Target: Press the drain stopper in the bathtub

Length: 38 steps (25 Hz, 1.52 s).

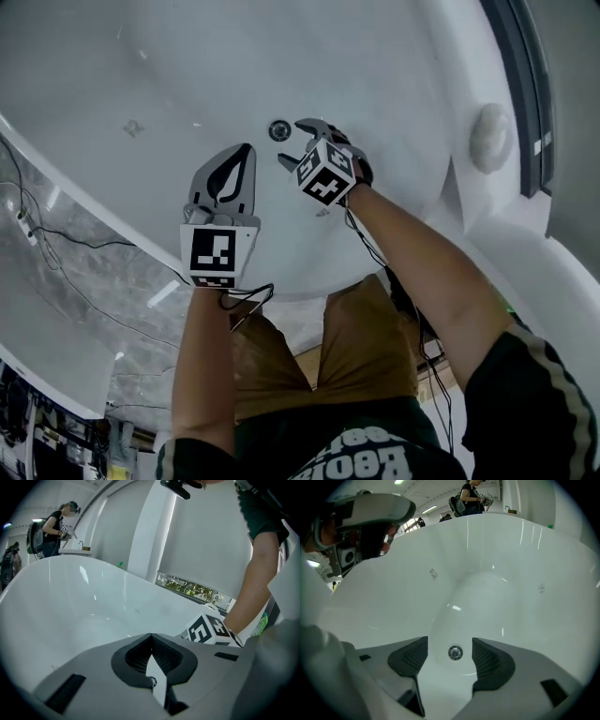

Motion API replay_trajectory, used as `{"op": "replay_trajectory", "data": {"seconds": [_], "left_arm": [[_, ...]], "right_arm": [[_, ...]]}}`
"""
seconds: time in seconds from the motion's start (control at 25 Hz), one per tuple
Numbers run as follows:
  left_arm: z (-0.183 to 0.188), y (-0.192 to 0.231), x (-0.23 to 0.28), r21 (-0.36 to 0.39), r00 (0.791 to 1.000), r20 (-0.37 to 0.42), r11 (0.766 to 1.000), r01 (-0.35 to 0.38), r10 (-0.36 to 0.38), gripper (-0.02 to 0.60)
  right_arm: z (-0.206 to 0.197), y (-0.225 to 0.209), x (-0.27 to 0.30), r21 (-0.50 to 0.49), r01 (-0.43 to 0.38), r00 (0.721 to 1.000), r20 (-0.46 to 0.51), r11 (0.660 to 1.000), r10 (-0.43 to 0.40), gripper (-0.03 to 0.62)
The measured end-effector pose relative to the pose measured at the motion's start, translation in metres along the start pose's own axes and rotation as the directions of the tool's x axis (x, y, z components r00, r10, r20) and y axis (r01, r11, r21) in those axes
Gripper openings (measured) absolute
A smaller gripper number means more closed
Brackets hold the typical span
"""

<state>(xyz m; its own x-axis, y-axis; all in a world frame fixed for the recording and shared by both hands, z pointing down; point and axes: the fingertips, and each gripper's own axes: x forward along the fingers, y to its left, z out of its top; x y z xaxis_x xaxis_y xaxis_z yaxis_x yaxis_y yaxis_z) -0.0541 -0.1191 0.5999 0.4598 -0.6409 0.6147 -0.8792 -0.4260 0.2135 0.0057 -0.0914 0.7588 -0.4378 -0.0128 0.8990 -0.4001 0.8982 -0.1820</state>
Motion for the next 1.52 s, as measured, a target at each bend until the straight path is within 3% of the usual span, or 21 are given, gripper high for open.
{"op": "replay_trajectory", "data": {"seconds": [0.4,0.8,1.08,1.36,1.52], "left_arm": [[0.043,-0.036,-0.041,0.032,1.0,-0.01,0.999,0.015,-0.015,0.005],[0.133,-0.09,-0.096,0.041,1.0,0.014,0.999,0.006,-0.007,0.005],[0.196,-0.134,-0.162,0.023,0.998,0.068,1.0,0.018,-0.019,0.005],[0.269,-0.165,-0.215,0.133,0.986,0.138,0.988,0.077,-0.095,0.005],[0.299,-0.168,-0.244,0.155,0.981,0.173,0.986,0.061,-0.088,0.005]], "right_arm": [[0.037,0.02,-0.126,0.067,0.005,0.984,0.179,0.998,-0.017,0.293],[0.073,0.044,-0.293,0.132,0.001,0.936,0.349,0.991,-0.047,0.291],[0.111,0.087,-0.406,0.148,0.009,0.874,0.479,0.989,-0.079,0.291],[0.16,0.108,-0.497,0.069,0.058,0.806,0.586,0.996,-0.087,0.287],[0.187,0.112,-0.54,0.069,0.05,0.76,0.645,0.996,-0.082,0.28]]}}
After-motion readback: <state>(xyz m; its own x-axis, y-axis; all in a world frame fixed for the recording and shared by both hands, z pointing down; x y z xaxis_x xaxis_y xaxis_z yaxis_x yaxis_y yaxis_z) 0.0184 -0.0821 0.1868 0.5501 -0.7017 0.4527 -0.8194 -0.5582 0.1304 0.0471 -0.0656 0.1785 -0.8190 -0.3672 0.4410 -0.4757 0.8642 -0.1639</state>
